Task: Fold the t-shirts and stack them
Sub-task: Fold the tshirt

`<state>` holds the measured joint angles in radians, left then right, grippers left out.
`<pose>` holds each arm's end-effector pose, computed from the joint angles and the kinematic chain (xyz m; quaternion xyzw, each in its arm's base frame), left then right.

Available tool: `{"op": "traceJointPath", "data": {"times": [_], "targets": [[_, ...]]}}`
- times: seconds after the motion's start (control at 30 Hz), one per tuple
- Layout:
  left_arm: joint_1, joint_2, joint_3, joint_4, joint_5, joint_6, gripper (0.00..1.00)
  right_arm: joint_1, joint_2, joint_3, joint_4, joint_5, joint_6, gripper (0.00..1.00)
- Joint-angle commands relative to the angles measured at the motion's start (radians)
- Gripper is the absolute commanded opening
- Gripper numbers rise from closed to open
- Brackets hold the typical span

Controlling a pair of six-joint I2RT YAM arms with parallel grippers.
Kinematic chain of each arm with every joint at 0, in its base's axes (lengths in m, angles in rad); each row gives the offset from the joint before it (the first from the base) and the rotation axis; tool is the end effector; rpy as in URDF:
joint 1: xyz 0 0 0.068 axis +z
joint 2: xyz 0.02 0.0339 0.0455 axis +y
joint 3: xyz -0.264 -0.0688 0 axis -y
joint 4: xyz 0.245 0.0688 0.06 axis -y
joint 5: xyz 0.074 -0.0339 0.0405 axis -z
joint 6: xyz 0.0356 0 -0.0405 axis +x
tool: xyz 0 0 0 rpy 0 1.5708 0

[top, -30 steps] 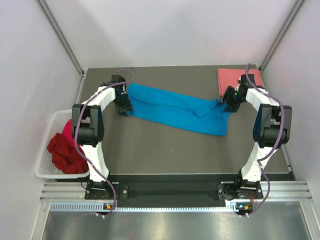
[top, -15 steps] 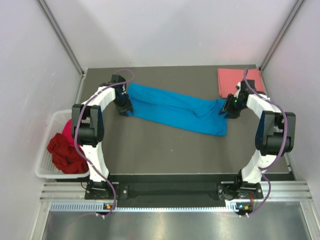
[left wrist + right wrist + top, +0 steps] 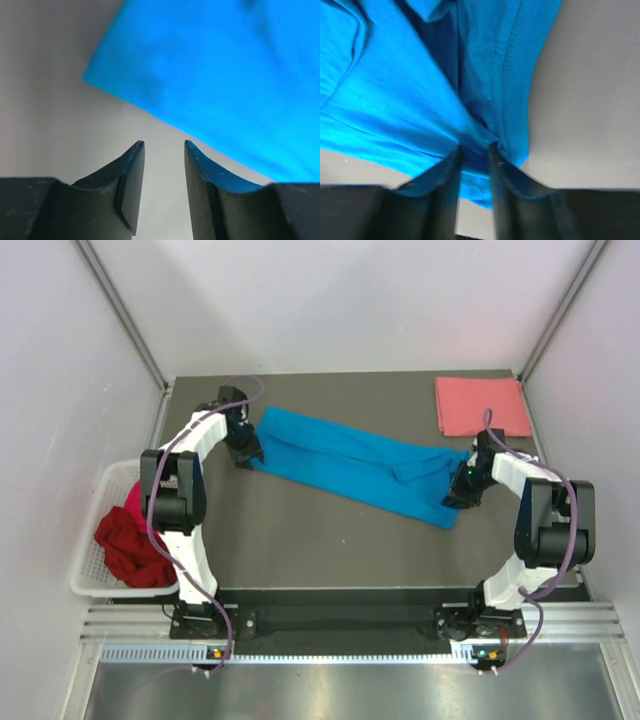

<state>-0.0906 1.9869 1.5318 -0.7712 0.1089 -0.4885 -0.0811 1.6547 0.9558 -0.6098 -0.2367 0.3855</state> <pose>0.4081 -0.0410 0.1982 -0.1853 0.9662 -0.1003 0.1487 0.2961 -0.0157 0.1600 0.2126 0.9614 0.1354 0.1105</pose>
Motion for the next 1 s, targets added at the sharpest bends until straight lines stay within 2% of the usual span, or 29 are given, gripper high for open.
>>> {"op": "traceJointPath", "data": {"times": [0.0,0.1,0.17,0.23,0.33,0.37,0.4,0.6,0.73,0.97], "targets": [[0.048,0.002,0.114,0.02,0.006,-0.01,0.43,-0.003,-0.032,0.043,-0.037,0.053,-0.033,0.32],[0.071,0.045,0.189,0.026,0.044,-0.025,0.45,0.0,-0.049,0.127,-0.085,0.077,-0.048,0.44],[0.078,0.073,0.241,0.039,0.077,-0.035,0.45,0.007,-0.055,0.185,-0.105,0.088,-0.057,0.48],[0.08,0.124,0.287,0.062,0.168,-0.051,0.44,0.012,-0.05,0.233,-0.128,0.077,-0.06,0.5],[0.071,0.185,0.301,0.145,0.331,-0.093,0.38,0.023,-0.035,0.274,-0.136,0.03,-0.045,0.51],[0.069,0.208,0.301,0.171,0.368,-0.117,0.3,0.026,-0.03,0.282,-0.134,0.01,-0.031,0.51],[0.065,0.216,0.303,0.2,0.418,-0.128,0.27,0.041,-0.021,0.299,-0.133,0.001,-0.025,0.51],[0.005,0.196,0.242,0.257,0.423,-0.14,0.13,0.13,0.028,0.35,-0.131,-0.021,0.004,0.49],[-0.024,0.202,0.183,0.299,0.446,-0.157,0.11,0.158,0.033,0.35,-0.123,-0.023,0.015,0.49],[-0.032,0.308,0.257,0.325,0.472,-0.194,0.1,0.179,0.034,0.34,-0.12,-0.053,0.036,0.49]]}}
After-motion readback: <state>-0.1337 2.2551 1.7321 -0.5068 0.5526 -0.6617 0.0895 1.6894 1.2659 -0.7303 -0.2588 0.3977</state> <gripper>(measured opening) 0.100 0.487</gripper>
